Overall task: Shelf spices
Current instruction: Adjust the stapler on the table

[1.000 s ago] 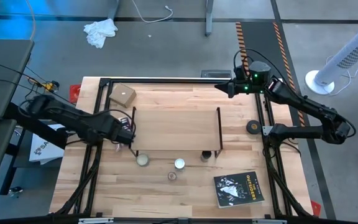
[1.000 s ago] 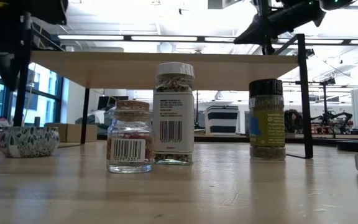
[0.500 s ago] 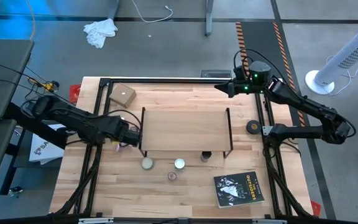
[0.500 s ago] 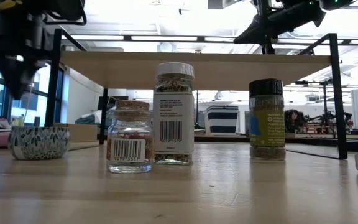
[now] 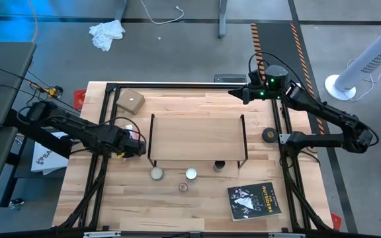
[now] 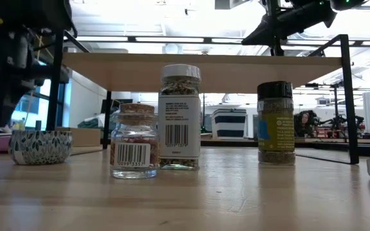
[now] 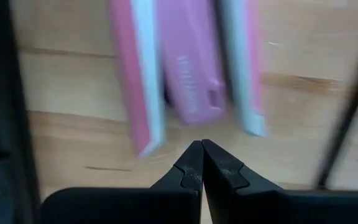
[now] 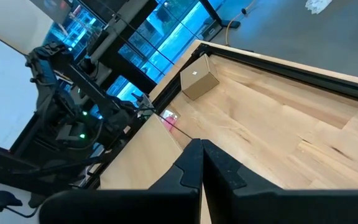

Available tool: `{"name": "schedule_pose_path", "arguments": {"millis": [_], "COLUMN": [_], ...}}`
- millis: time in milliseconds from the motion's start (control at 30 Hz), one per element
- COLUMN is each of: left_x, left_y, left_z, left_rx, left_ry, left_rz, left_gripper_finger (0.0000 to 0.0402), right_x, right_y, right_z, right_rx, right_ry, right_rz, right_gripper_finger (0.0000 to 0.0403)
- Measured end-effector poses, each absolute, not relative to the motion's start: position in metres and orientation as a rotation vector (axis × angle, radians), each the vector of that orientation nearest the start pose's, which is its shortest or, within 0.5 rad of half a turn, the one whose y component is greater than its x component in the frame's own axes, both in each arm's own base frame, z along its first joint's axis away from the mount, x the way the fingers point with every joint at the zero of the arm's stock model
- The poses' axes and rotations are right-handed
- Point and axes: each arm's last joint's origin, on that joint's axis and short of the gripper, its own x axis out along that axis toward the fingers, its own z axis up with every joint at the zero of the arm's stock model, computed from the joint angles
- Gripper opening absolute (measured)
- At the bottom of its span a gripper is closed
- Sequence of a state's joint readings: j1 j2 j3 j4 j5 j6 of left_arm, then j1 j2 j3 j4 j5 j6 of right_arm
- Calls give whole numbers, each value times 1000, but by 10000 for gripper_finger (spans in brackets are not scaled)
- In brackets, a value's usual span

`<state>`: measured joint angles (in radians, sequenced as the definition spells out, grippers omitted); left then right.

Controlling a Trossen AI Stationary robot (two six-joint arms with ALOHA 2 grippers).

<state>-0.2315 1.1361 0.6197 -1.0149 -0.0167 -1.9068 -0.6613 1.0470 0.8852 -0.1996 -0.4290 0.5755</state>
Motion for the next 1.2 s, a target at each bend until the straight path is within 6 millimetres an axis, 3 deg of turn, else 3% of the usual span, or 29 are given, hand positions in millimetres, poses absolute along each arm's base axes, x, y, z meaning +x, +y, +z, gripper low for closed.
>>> {"name": "schedule_pose_path", "arguments": {"millis": [167,500,900,1200], "left_x": [144,151,160,147], "left_y": [-35,-38,-54,-60], "left_z": [166,165,187,167], "left_rx": [-1329,-1394,-1377,-1345], "left_ry": [1206,1182,1329,1409], "left_rz": [1267,1204,973,1013], "left_gripper_finger": [0,0,0,0], "right_x": [187,187,187,187], "right_y": [-130,-131,-131,-131], "right_z": [319,319,319,319], "right_rx": [756,752,750,742], "right_ry": [237,233,230,231], "right_rz": [-316,-336,-349,-350], "right_gripper_finger": [0,0,0,0]}}
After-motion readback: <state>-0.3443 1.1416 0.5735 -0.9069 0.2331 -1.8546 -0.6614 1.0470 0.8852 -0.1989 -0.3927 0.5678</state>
